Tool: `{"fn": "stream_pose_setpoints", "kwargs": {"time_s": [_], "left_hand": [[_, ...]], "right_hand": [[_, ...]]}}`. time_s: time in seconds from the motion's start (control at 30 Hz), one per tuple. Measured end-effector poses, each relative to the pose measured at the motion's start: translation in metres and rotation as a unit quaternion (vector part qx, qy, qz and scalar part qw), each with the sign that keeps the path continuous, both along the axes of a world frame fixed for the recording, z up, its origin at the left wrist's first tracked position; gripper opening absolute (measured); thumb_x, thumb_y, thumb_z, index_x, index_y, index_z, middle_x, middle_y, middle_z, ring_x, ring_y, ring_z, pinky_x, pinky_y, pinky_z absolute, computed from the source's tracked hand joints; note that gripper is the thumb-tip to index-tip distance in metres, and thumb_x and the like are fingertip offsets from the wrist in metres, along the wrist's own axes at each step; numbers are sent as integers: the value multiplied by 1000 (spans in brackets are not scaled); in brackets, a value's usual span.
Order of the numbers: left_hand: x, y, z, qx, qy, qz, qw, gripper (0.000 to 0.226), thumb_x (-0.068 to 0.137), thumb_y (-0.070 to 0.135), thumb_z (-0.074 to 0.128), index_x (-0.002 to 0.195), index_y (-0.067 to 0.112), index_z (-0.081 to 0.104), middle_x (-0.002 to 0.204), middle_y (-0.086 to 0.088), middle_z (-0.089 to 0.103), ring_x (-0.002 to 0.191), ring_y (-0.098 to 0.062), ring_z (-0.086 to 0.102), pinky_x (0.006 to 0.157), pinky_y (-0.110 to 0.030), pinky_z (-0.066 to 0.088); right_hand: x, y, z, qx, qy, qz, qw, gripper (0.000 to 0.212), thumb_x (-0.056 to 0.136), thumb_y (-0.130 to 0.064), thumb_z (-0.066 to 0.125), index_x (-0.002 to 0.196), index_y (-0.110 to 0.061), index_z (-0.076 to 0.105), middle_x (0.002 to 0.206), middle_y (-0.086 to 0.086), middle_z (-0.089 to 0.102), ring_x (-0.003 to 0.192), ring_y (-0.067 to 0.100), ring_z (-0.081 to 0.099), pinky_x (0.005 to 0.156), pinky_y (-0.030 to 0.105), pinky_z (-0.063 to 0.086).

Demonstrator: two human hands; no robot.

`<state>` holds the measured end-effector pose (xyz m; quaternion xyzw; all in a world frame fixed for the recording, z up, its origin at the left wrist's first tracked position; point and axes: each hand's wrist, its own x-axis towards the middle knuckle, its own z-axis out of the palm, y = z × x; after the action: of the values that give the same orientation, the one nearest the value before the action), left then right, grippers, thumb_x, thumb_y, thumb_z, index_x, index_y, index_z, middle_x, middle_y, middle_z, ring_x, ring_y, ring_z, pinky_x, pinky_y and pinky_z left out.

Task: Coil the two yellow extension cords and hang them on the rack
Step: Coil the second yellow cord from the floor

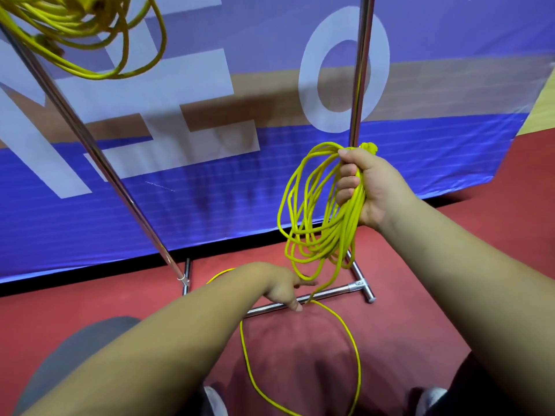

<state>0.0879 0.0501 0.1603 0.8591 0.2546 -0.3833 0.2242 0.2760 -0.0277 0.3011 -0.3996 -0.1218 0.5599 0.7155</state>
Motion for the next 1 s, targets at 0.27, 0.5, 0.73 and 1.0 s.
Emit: {"fn": "stream_pose_setpoints", "kwargs": {"time_s": [0.27,0.5,0.73,1.0], "left_hand": [[-12,-15,-44,-52,3,-27,998,33,98,15,68,131,20,66,141,-6,62,127,-27,59,104,-35,46],[-26,8,-43,-7,51,49,997,13,104,11,58,106,14,71,105,-7,77,75,-13,62,73,-27,45],[-19,31,24,-9,-21,268,963,36,107,29,58,80,6,64,59,-3,68,43,-14,62,44,-23,51],[-27,57,101,-36,-249,355,900,22,89,29,77,92,8,72,74,-6,65,68,-21,60,67,-31,46]], "right_hand": [[16,-4,11,61,82,3,995,31,104,-27,60,74,-22,51,50,-12,41,35,3,38,33,17,30],[21,-4,10,62,90,-2,994,30,103,-29,61,75,-23,53,52,-12,41,35,3,37,34,18,30],[15,-8,12,9,-73,-6,997,31,102,-26,64,74,-25,49,56,-8,37,40,7,29,38,21,27],[12,-6,8,-7,-194,-8,981,23,97,-21,67,77,-21,54,59,-2,37,41,12,28,42,24,27]]}}
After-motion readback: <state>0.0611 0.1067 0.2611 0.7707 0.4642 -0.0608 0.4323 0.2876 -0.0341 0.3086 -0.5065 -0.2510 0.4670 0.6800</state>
